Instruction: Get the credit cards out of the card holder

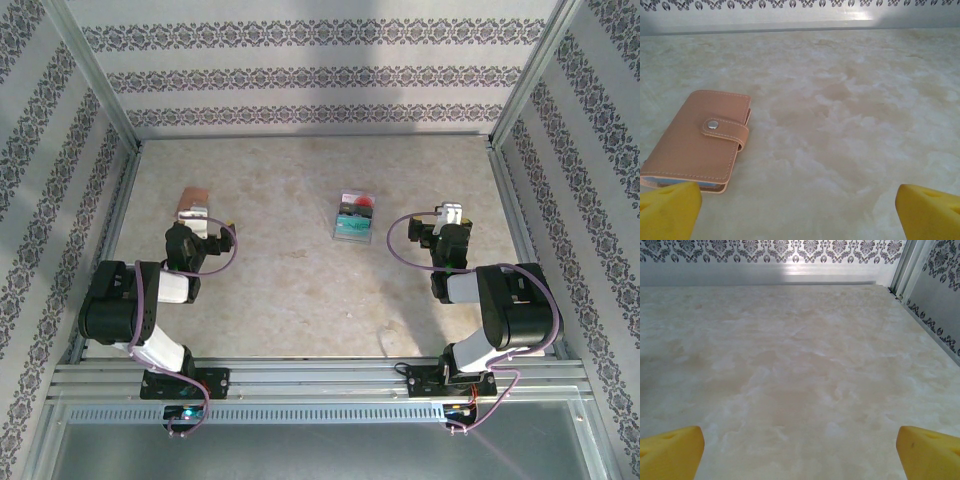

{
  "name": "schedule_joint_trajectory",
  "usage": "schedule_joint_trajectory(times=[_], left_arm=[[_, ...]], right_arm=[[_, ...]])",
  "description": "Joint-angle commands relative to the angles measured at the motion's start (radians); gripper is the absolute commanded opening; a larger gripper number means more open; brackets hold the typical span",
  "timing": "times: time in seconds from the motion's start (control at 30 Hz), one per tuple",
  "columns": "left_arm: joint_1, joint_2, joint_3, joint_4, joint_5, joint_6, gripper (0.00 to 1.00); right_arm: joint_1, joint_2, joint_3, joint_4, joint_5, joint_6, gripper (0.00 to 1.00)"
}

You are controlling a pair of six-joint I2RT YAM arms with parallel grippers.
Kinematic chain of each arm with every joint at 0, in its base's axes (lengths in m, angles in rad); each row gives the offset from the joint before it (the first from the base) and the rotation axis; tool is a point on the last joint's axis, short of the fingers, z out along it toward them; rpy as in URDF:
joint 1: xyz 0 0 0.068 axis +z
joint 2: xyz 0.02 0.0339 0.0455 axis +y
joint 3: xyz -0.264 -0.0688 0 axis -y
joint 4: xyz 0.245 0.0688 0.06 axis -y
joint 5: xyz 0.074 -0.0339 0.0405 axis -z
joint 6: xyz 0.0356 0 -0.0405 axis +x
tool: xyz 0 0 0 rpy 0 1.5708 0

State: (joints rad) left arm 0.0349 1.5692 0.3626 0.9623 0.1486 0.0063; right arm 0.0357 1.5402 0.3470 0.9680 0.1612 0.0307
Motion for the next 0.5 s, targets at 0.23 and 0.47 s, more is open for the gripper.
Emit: schedule_joint_trajectory(times=[0.23,0.47], left_arm=[[0.010,-0.227,-0.010,-0.149,-0.058,-0.035,0.99],[0.011,-0.337,0.166,-0.507,-0.136,-0.113,0.99]], right_arm=[[0.004,-0.081,0.003,-0.027,0.017,0.016,0.98],[0.009,-0.291,0.032,-0.288,0.088,0.045,0.98]])
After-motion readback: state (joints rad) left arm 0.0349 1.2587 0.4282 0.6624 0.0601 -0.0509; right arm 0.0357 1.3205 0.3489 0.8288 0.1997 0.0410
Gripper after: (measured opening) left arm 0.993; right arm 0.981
